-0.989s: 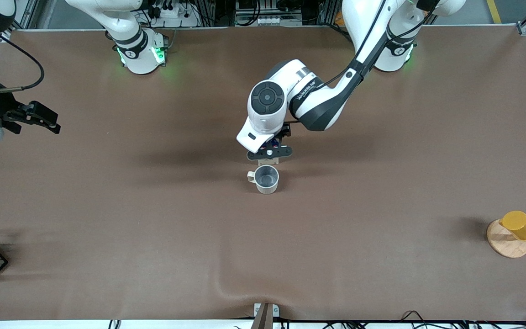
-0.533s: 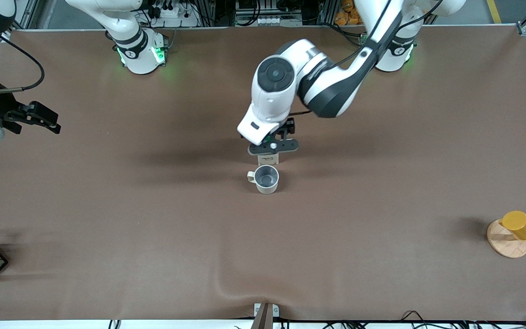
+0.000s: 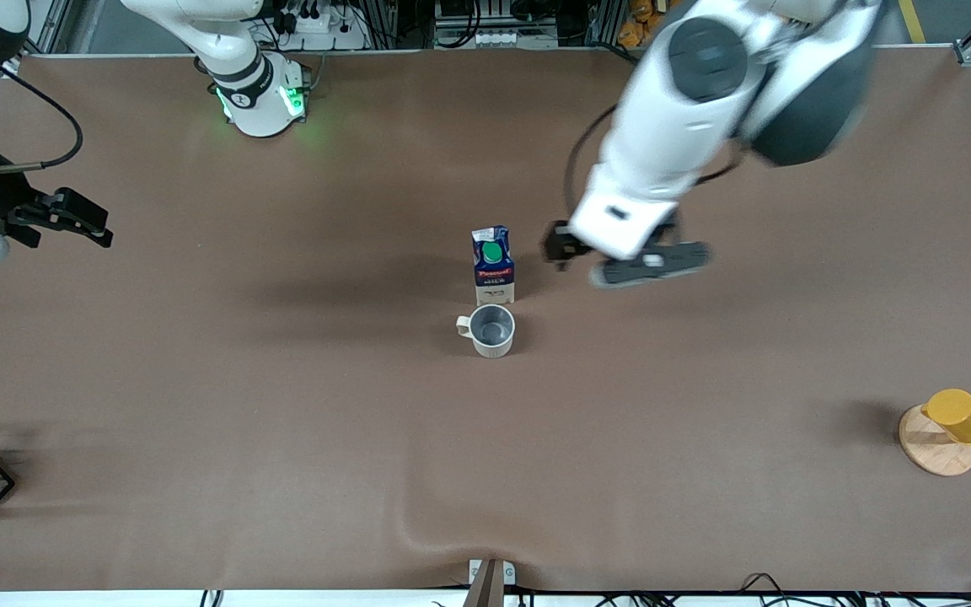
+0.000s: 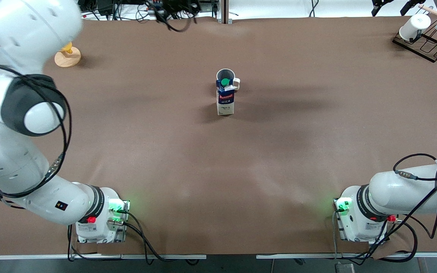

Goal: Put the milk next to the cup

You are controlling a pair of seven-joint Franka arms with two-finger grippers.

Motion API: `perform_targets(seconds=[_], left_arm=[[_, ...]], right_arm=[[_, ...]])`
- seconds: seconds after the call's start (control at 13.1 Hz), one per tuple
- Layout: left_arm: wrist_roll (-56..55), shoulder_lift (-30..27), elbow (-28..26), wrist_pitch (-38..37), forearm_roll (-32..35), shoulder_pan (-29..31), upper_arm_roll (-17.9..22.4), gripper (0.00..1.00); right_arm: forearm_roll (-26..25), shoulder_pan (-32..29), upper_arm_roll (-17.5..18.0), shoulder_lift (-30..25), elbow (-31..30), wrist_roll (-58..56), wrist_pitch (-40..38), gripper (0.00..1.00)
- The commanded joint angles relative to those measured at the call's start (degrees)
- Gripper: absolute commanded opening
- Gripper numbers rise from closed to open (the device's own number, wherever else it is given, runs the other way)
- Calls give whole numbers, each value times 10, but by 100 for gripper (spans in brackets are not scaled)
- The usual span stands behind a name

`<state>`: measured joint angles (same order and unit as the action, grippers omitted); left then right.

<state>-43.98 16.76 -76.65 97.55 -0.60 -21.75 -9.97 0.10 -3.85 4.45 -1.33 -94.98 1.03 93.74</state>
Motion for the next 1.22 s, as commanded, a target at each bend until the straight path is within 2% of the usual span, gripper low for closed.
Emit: perform_targets(seconds=[0.0,0.46,0.99,1.14], left_arm=[[54,-45,-16,-38,11,54,-5,100],[224,-87,-17,-97,15,172,-4,100],[317,-100,-18,-115,19,225,-5,100],[343,-123,-31,-121,17,227,-2,100]], right_arm=[[2,-8,6,5,8,-8,-6,100],[2,-7,6,5,8,-7,-6,100],[2,-6,6,5,8,-7,-6,100],[2,-6,6,5,8,-7,-6,100]])
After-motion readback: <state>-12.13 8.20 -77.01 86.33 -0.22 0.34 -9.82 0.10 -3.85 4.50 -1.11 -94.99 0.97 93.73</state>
